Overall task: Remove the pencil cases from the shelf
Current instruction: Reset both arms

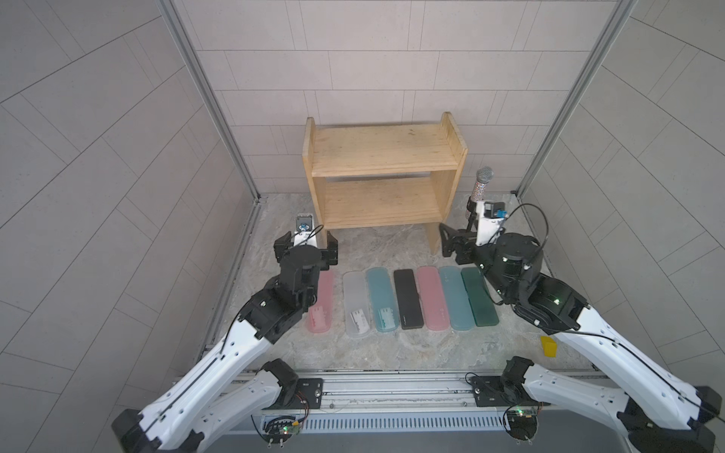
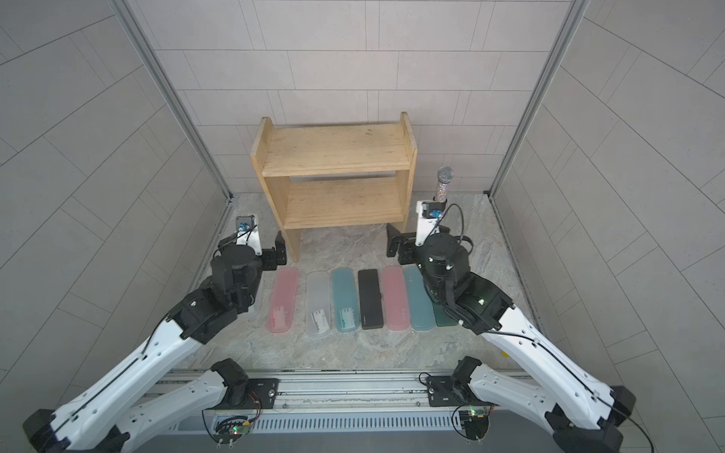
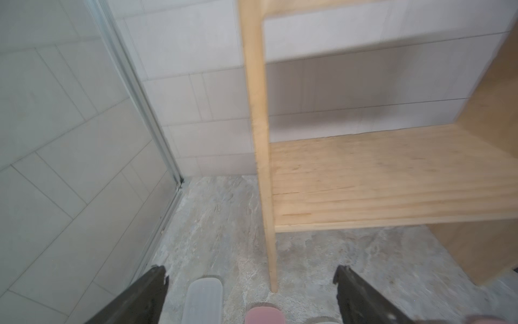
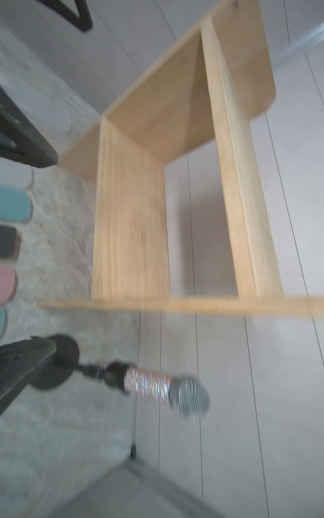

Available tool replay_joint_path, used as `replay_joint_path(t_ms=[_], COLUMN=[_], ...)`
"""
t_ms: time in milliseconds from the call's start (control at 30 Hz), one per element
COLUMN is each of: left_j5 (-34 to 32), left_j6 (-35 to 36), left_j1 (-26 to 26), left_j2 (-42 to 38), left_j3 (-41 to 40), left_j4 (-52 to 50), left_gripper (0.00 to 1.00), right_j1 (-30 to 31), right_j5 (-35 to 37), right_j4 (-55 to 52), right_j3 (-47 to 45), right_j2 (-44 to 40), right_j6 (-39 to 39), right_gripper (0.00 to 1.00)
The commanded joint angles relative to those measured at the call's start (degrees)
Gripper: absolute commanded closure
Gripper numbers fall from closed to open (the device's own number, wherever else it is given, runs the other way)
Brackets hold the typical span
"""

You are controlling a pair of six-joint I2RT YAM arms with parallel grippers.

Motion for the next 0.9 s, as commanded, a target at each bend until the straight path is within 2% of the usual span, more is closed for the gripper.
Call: replay_joint_path(t_ms=[0, 33, 100, 233, 300, 433, 600, 667, 767, 867], left_j5=[14.19, 13.82, 13.45, 18.96, 19.43, 21.96, 22.76, 20.83, 20.81, 22.95], left_j6=[-4.45, -4.66, -5.09, -3.57, -2.14, -1.51, -0.69, -0.9, -1.85, -1.16], left_j1=[14.5, 17.12, 21.23, 26.69, 28.23, 29.24, 29.35, 29.52, 30.04, 30.08], left_j2=[2.74, 3.36, 4.09, 12.03, 17.78, 20.67, 27.15, 29.23, 31.05, 29.61], left_j3=[-4.95, -6.92, -11.63, -19.45, -19.26, -21.73, -22.33, -24.7, -27.59, -28.72], left_j4=[9.43, 11.71, 17.34, 32.56, 33.68, 39.41, 42.82, 49.11, 55.11, 54.8], left_gripper=[0.0, 0.0, 0.0, 0.0, 0.0, 0.0, 0.0, 0.0, 0.0, 0.0], right_j1=[-13.54, -17.13, -23.46, -31.58, -32.64, -33.23, -33.58, -34.21, -34.42, -35.17], right_j5=[-13.58, -16.54, -18.04, -23.13, -21.49, -15.04, -16.55, -15.6, -15.77, -15.75], right_j4=[-6.74, -6.35, -3.37, 0.29, 1.15, 8.97, 27.93, 32.47, 45.74, 58.57], right_j3=[-1.56, -2.18, -4.5, -5.84, -5.92, -10.57, -20.4, -22.3, -29.01, -35.76], right_j2=[1.0, 1.29, 2.25, 9.34, 14.12, 18.91, 24.7, 28.12, 31.37, 33.91], right_j6=[-2.01, -1.64, -1.72, -1.89, -2.88, -4.79, -13.22, -13.72, -15.72, -14.8], right_gripper=[0.0, 0.0, 0.0, 0.0, 0.0, 0.0, 0.0, 0.0, 0.0, 0.0])
